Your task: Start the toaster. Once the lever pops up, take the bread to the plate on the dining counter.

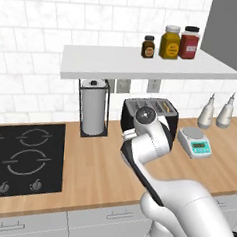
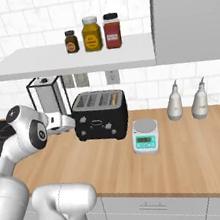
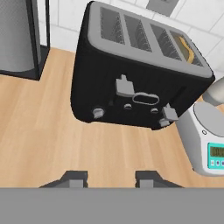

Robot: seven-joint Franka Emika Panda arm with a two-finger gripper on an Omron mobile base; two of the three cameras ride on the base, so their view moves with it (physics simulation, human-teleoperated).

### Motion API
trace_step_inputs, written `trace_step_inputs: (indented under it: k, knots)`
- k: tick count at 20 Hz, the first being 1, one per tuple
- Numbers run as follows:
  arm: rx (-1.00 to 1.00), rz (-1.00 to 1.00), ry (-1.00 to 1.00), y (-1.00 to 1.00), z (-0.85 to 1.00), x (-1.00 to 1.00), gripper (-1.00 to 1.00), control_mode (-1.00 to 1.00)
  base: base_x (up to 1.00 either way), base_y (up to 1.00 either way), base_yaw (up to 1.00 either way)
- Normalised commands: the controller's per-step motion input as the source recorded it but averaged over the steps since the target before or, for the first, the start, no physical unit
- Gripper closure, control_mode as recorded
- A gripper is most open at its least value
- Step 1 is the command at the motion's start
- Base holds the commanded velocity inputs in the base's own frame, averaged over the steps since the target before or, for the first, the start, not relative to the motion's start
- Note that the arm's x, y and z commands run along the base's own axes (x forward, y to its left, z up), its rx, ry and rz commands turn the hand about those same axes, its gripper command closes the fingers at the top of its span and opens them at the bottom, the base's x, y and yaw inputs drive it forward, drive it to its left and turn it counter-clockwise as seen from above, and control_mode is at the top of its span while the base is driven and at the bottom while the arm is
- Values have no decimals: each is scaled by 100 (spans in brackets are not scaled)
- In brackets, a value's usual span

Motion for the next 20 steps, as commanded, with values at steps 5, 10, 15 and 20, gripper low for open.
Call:
trace_step_inputs:
  k: [5, 10, 15, 20]
  knots:
    - [0, 0, 0, 0, 0, 0, -100, -100, 0, 0, 0]
    - [0, 0, 0, 0, 0, 0, -100, -100, 0, 0, 0]
    - [0, 0, 0, 0, 0, 0, -100, -100, 0, 0, 0]
    - [0, 0, 0, 0, 0, 0, -100, -100, 0, 0, 0]
